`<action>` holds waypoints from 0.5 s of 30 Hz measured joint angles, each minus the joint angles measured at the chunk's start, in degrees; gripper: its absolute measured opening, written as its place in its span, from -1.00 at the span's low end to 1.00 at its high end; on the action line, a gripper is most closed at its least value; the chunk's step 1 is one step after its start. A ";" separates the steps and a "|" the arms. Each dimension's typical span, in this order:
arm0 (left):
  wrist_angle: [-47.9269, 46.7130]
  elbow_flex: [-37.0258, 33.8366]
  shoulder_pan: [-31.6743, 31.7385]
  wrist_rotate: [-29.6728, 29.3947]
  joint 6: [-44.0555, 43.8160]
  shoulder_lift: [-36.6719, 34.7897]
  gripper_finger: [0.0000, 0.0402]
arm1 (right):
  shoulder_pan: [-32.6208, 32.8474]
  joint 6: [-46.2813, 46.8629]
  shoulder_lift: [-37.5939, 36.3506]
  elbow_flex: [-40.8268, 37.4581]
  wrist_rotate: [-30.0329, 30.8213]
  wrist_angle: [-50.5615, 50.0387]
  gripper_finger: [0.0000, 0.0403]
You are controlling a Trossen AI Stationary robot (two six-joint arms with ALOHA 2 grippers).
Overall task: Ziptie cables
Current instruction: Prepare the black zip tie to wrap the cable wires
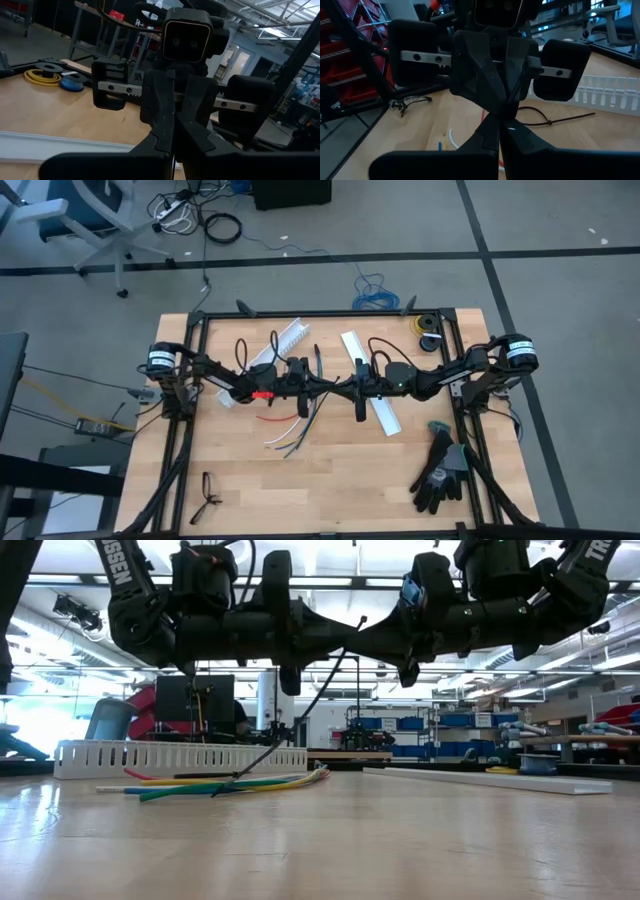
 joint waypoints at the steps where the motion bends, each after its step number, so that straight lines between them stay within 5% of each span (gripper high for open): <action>1: -0.02 0.00 0.21 0.50 0.02 0.00 -0.86 | 0.00 0.00 0.01 0.00 0.01 -0.16 -1.00; 15: -1.44 0.31 2.74 6.07 -1.73 0.00 -0.86 | 0.07 0.79 -0.03 0.00 -1.01 -1.37 -1.00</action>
